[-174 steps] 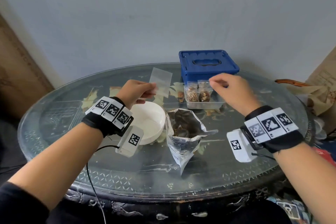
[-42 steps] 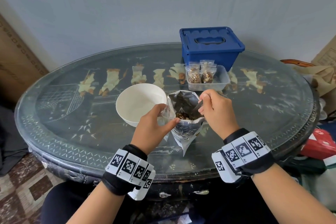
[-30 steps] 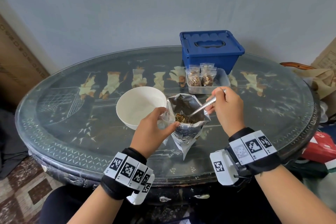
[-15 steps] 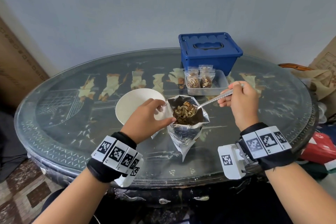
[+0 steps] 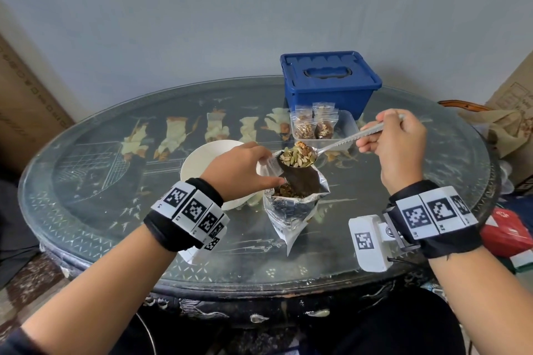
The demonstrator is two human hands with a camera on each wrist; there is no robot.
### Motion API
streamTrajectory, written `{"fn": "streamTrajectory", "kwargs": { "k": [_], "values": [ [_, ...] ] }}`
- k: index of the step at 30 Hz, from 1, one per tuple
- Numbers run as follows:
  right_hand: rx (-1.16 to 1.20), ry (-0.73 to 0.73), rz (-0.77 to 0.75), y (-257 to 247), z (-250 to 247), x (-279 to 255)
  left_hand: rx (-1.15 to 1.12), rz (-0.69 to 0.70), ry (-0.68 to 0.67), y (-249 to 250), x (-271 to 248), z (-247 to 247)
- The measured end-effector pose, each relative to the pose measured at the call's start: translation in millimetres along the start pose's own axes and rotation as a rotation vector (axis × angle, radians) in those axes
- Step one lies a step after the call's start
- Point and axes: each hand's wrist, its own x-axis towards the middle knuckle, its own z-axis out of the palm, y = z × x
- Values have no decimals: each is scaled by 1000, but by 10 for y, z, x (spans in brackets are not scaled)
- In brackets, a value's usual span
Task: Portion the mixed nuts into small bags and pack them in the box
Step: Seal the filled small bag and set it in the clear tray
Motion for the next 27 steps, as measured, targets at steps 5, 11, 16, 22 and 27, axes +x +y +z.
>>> {"fn": "streamTrajectory", "kwargs": {
  "k": [5, 11, 16, 22, 27],
  "values": [
    [24, -28, -5, 2, 44, -39, -15, 12, -19, 91, 29, -24],
    [10, -56, -14, 0, 89, -117, -48, 18, -29, 144, 36, 5],
    [7, -93, -28, 0, 125, -186, -71, 29, -17, 171, 30, 33],
    [12, -138, -49, 18, 165, -239, -76, 45, -31, 193, 30, 66],
    [27, -201, -68, -22, 221, -273, -88, 37, -31, 195, 36, 87]
  ]
}}
